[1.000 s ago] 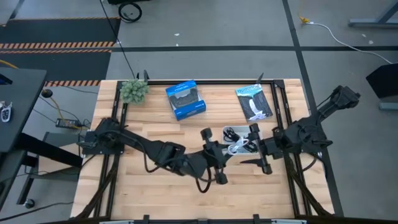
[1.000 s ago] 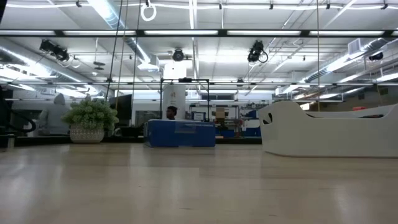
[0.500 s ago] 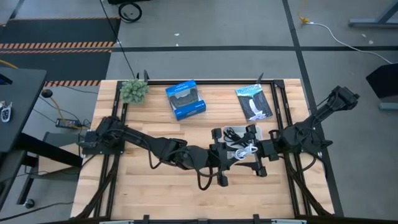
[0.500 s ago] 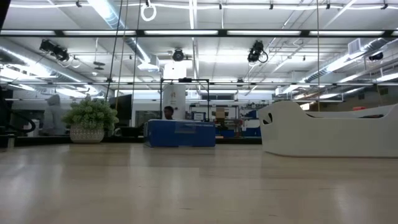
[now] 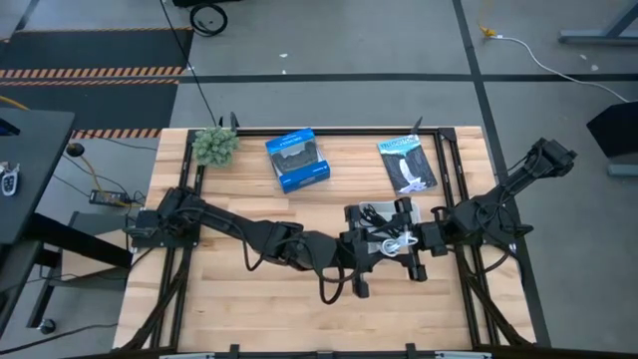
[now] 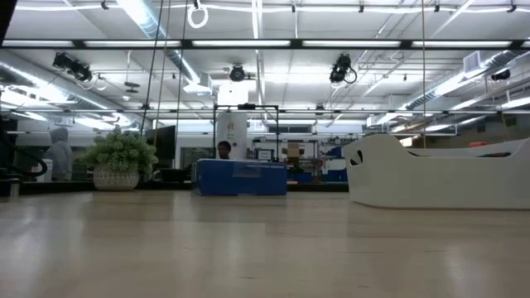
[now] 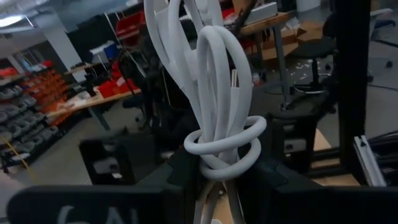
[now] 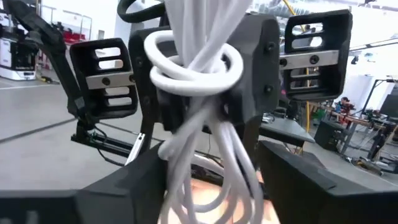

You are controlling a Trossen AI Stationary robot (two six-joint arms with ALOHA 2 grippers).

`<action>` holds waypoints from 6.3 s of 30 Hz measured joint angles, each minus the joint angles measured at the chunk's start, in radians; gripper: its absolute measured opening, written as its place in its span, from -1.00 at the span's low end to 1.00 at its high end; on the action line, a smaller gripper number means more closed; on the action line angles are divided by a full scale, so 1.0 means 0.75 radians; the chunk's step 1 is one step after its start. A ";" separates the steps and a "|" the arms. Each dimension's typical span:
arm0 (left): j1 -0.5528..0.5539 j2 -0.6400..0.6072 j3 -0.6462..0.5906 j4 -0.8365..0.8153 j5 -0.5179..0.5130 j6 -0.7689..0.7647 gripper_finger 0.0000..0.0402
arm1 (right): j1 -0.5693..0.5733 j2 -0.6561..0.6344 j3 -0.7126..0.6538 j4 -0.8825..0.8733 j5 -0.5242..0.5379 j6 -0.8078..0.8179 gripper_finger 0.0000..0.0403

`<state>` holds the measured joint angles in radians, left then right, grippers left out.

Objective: Pick and place USB-C Cables
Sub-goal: Put the white USB cable into the white bin

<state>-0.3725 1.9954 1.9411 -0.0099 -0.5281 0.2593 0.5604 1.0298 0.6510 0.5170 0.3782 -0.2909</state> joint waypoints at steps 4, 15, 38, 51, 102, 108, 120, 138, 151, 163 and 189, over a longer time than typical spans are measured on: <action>-0.001 0.000 0.000 0.001 -0.002 0.011 -0.53 | -0.002 0.000 0.000 -0.007 0.000 -0.007 0.04; -0.014 0.000 0.000 -0.003 -0.089 0.070 -0.43 | -0.002 0.000 0.001 -0.031 0.009 -0.022 -0.53; -0.018 -0.128 0.003 -0.749 -0.173 -0.217 0.16 | 0.114 -0.197 0.001 -0.344 0.487 0.063 -0.69; 0.138 -0.218 0.002 -1.049 -0.143 0.123 -0.14 | -0.040 -0.303 0.195 -0.955 0.577 0.296 -0.70; 0.146 -1.288 -1.715 -0.031 0.179 -0.289 -0.34 | -0.763 0.696 0.581 -2.347 -0.537 0.529 -0.68; 0.143 -1.420 -1.934 0.193 0.225 -0.403 -0.34 | -0.753 0.774 0.582 -2.307 -0.647 0.485 -0.68; 0.081 -1.539 -2.053 0.392 0.238 -0.447 -0.34 | -0.706 0.845 0.582 -2.269 -0.883 0.652 -0.68; 0.078 -1.537 -2.053 0.383 0.238 -0.464 -0.34 | -0.715 0.874 0.521 -2.206 -0.846 0.659 -0.62; 0.078 -1.571 -2.053 0.339 0.238 -0.368 -0.34 | -0.721 0.841 0.670 -2.433 -0.751 0.699 -0.04; 0.077 -1.700 -2.146 0.387 0.232 -0.351 -0.34 | -0.704 0.341 0.649 -2.359 -0.444 0.738 -0.08; 0.057 -1.832 -2.577 0.923 0.244 -0.427 -0.34 | -0.477 -0.056 0.056 -1.780 -0.437 1.098 -0.12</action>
<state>-0.3298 0.6212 0.0086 0.6823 -0.3454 -0.0610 0.2024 0.9876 0.6928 -0.8181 0.0503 0.5326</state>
